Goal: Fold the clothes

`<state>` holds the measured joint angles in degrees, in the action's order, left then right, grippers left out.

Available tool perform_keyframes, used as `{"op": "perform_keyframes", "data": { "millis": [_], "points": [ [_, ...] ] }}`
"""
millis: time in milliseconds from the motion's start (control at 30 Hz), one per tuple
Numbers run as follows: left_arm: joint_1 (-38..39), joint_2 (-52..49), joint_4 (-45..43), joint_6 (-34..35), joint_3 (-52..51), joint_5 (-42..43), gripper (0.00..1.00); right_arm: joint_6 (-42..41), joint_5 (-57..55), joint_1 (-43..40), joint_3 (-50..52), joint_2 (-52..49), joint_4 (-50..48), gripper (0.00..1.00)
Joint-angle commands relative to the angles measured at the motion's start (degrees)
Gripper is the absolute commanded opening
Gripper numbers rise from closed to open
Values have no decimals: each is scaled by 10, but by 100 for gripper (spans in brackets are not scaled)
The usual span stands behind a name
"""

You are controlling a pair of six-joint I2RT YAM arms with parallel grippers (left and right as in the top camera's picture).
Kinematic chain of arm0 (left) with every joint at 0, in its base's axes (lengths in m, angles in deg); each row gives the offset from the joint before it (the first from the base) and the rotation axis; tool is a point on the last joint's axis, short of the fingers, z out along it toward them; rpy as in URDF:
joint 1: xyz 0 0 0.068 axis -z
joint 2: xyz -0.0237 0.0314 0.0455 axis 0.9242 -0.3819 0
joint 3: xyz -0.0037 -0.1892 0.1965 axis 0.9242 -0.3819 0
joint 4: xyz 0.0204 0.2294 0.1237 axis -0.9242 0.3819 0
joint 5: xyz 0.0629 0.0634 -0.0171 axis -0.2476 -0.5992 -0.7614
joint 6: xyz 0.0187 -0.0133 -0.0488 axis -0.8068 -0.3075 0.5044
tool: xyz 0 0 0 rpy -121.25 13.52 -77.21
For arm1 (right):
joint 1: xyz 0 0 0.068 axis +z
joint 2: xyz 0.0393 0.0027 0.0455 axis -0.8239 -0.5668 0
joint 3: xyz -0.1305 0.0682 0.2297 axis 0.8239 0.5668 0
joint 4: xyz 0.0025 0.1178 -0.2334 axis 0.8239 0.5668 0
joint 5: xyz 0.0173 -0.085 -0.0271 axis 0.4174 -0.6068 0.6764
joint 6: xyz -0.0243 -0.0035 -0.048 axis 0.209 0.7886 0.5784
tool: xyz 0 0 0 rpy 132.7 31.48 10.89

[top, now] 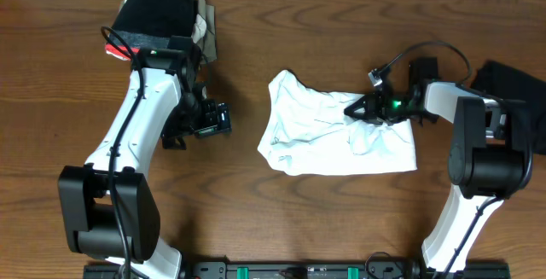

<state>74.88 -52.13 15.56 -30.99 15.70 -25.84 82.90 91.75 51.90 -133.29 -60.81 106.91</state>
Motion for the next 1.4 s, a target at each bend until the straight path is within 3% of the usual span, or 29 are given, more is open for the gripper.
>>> {"op": "perform_keyframes", "data": {
  "millis": [0, 167, 400, 567, 933, 1167, 1300, 1367],
  "points": [
    [-2, -1, 2, -5, 3, -7, 98, 1, -74, -5, -25, 47, 32, 13],
    [-2, -1, 2, -5, 3, -7, 98, 4, -74, -5, -35, 135, 120, 13],
    [-2, -1, 0, -5, 3, -7, 98, 93, -74, 3, -16, 182, 257, 13],
    [-2, -1, -2, -5, 3, -7, 98, 100, -58, 10, 79, 180, 192, 14],
    [-2, -1, -2, -5, 3, -7, 98, -19, -49, 10, 273, 180, -2, 18],
    [-2, -1, -2, -5, 3, -7, 98, -34, -34, 9, 255, 208, 19, 10],
    [-2, -1, -2, -5, 3, -7, 98, -34, -40, 8, 203, 277, 68, 12],
    [-2, -1, -2, -5, 3, -7, 98, -46, -56, 7, 179, 311, 78, 17]
  ]
}}
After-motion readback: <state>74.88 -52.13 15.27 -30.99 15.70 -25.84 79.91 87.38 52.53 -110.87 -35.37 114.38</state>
